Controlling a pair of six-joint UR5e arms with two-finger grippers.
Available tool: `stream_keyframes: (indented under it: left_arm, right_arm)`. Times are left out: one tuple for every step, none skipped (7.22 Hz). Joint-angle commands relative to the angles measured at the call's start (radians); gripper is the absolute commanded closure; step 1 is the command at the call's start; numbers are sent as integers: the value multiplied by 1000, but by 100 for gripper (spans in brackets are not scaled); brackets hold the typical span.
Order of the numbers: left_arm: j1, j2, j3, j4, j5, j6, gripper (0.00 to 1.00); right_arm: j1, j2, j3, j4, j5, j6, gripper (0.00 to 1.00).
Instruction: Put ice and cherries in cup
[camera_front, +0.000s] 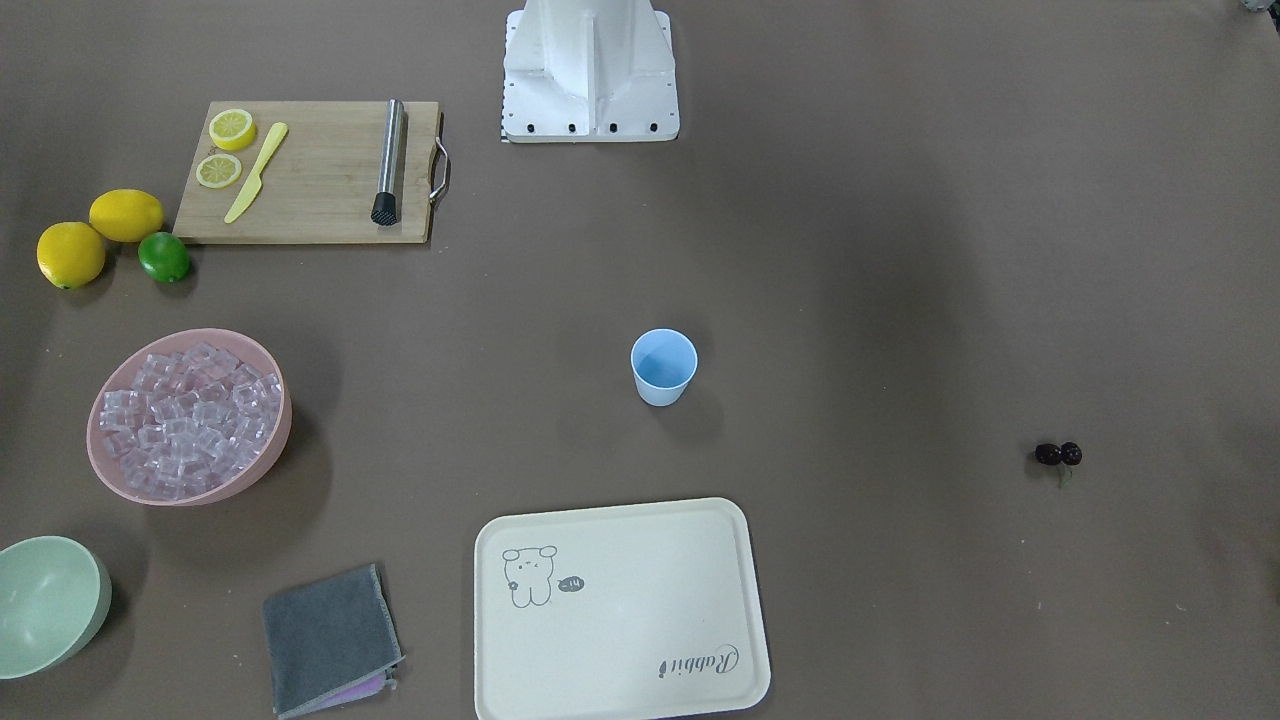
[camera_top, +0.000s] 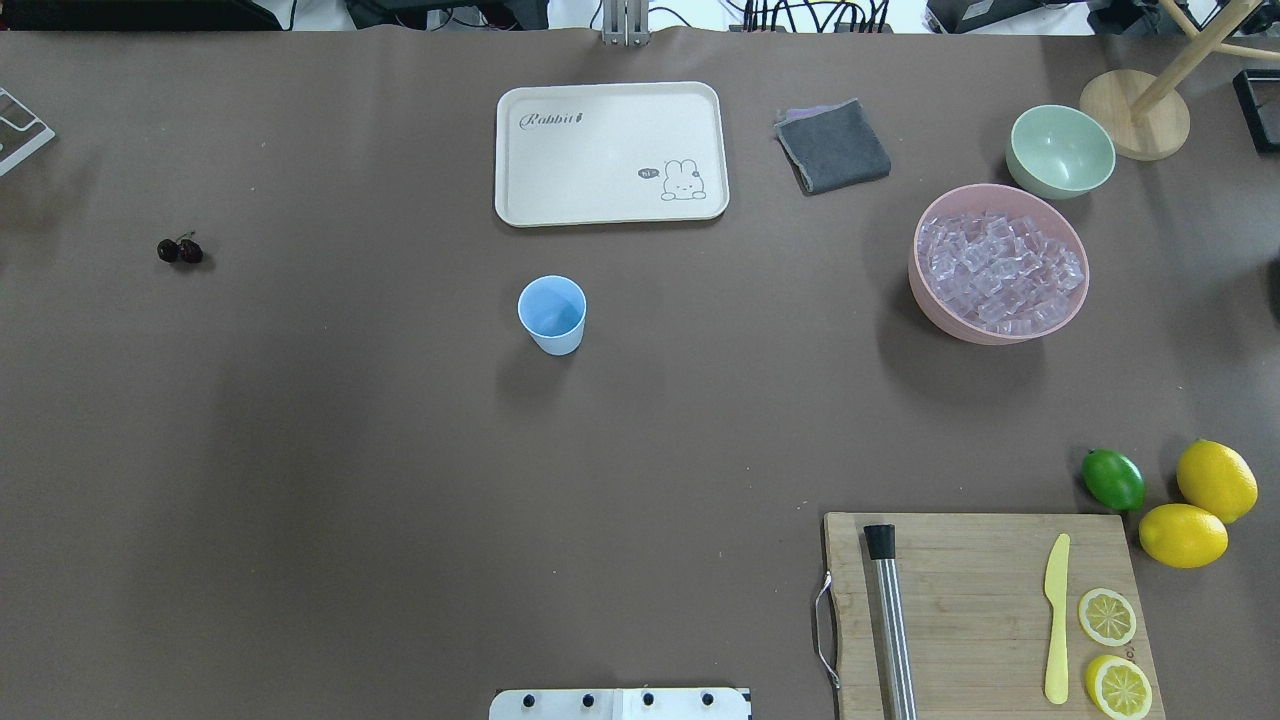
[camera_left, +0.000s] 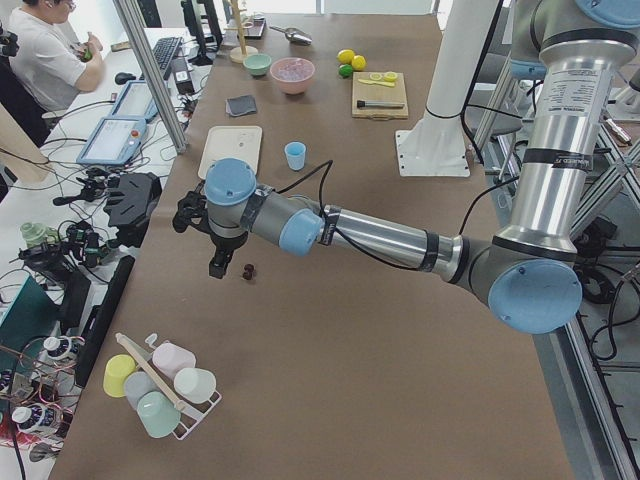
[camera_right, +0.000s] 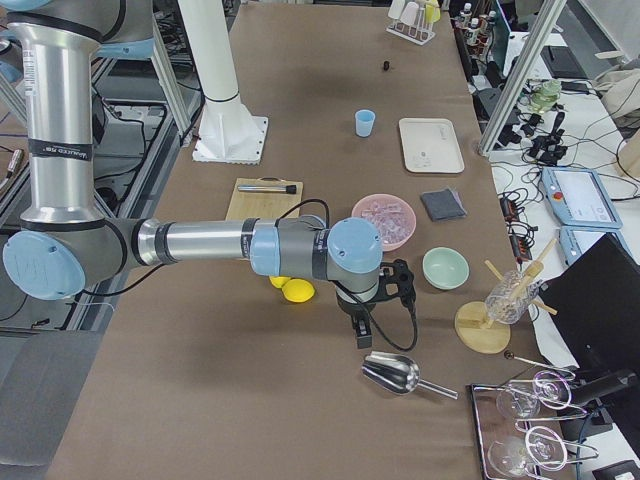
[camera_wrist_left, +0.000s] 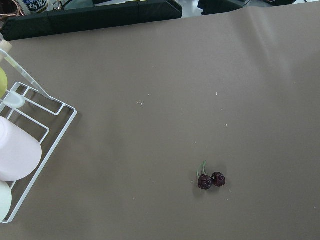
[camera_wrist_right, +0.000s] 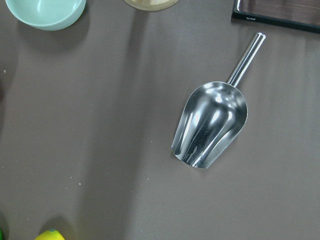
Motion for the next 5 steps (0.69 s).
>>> stream_keyframes:
  left_arm:
    - [0, 4, -16, 19, 2, 33, 4]
    - [3, 9, -3, 18, 18, 35, 4]
    - [3, 11, -9, 16, 42, 36, 4]
    - [3, 11, -9, 15, 41, 35, 4]
    - [8, 11, -7, 13, 44, 30, 3]
  right_arm:
    - [-2, 29, 19, -5, -2, 26, 1]
    - [-38, 105, 25, -8, 20, 163, 1]
    - [-161, 148, 36, 3, 14, 337, 1]
    - [-255, 240, 38, 3, 5, 496, 1]
    - [-362, 312, 41, 3, -8, 584, 1]
